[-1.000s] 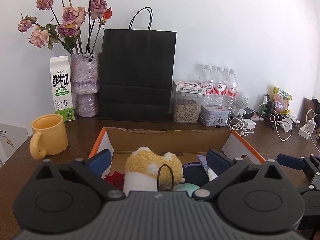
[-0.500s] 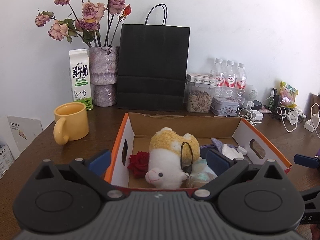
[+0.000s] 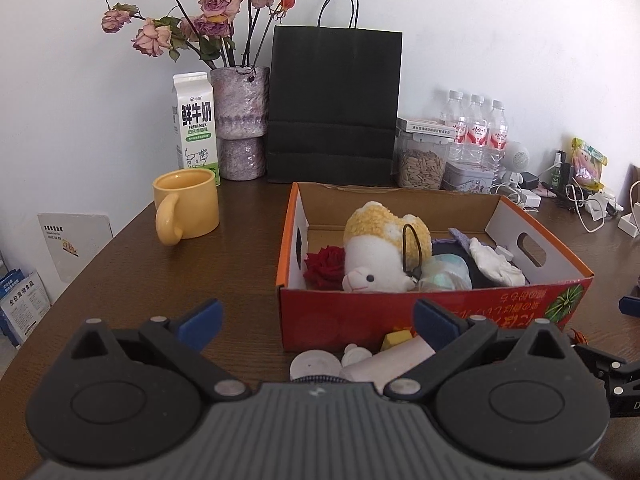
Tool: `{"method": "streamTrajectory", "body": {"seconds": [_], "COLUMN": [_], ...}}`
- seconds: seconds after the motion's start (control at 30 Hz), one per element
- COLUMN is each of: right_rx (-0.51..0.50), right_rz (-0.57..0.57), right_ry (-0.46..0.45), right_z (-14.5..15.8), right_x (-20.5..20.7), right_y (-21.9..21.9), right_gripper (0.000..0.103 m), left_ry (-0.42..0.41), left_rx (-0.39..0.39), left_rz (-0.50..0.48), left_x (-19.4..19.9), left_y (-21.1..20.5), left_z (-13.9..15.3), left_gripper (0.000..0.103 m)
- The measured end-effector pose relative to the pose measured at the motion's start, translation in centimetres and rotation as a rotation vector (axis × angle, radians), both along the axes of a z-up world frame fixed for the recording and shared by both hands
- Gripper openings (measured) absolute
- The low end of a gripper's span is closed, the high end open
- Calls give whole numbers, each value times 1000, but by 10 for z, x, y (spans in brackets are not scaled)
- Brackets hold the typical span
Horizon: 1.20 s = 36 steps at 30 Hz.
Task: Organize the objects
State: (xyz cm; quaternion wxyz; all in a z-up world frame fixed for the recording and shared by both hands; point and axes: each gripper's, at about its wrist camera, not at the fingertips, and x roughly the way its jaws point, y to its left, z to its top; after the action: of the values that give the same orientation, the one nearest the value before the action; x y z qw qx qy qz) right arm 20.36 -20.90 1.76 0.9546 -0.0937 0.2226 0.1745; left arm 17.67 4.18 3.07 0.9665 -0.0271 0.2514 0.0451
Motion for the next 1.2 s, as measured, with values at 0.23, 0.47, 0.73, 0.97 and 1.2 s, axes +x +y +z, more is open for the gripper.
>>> {"method": "streamTrajectory", "body": {"seconds": [0.23,0.47,0.73,0.97,1.2], "right_rx": [2,11,23,25,19], "right_rz": [-4,-4,-6,-8,-9], "right_ry": [29,43,65,80,89], "right_z": [-6,-6,-12,-16,-17], "right_x": [-17,-29,-38,-39,-37], "right_y": [-9,-14,-15,-13,-11], "right_gripper": [103,103,103,103,103], "left_ry": [18,61,107,127,131], "left_rx": [-14,-27,-43,-80,-120], "left_rz": [-33,-49,-75,-112,-116], "left_x": [-24,-42,-50,-42,-30], "left_y": [4,8,12,13,18], "left_z": [-6,-20,-37,-46,-54], "left_gripper": [103,103,103,103,103]}}
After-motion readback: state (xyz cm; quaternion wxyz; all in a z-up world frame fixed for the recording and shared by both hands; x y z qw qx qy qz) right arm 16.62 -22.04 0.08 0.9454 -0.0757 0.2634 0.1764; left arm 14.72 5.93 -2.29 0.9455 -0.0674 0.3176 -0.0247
